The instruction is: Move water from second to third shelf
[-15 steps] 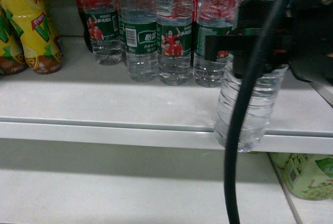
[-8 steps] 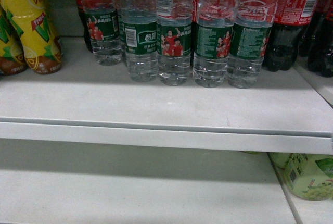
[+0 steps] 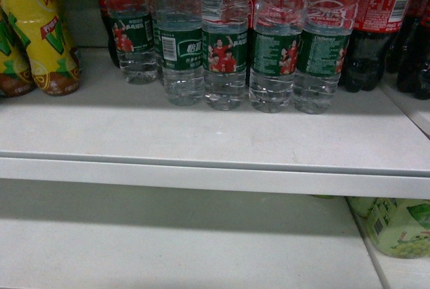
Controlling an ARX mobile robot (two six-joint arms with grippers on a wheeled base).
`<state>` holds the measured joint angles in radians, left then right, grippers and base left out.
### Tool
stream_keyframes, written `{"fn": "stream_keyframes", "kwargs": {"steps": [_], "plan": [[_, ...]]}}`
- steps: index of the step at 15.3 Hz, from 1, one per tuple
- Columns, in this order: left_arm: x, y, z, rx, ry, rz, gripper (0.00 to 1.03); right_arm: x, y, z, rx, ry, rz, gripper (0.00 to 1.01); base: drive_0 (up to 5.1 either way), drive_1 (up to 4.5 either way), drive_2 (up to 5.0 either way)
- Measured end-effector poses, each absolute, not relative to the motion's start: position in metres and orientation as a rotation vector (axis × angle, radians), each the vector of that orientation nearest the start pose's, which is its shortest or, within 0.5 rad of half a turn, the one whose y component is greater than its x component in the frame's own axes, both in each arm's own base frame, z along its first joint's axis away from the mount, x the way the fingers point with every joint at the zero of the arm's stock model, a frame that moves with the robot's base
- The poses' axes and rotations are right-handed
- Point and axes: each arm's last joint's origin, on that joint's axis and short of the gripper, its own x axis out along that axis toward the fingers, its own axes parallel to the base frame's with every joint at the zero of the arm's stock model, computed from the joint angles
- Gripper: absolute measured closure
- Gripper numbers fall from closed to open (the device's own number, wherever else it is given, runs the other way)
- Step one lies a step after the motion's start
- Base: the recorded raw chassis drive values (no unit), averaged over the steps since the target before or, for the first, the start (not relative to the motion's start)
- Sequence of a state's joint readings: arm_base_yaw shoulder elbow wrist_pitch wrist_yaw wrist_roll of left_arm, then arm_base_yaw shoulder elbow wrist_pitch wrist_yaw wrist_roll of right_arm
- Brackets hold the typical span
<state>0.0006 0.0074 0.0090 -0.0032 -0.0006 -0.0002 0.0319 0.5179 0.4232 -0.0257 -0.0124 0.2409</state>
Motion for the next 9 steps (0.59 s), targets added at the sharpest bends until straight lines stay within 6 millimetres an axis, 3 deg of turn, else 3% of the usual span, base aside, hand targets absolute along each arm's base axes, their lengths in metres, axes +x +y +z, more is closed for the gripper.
{"fn": "stream_keyframes", "kwargs": {"steps": [9], "plan": [[0.0976,0.0001,0.1657,0.0,0.002,0.001,0.05,0.1299,0.0119,0.2655,0.248,0.102,0.061,0.58,0.0,0.0,0.0]]}}
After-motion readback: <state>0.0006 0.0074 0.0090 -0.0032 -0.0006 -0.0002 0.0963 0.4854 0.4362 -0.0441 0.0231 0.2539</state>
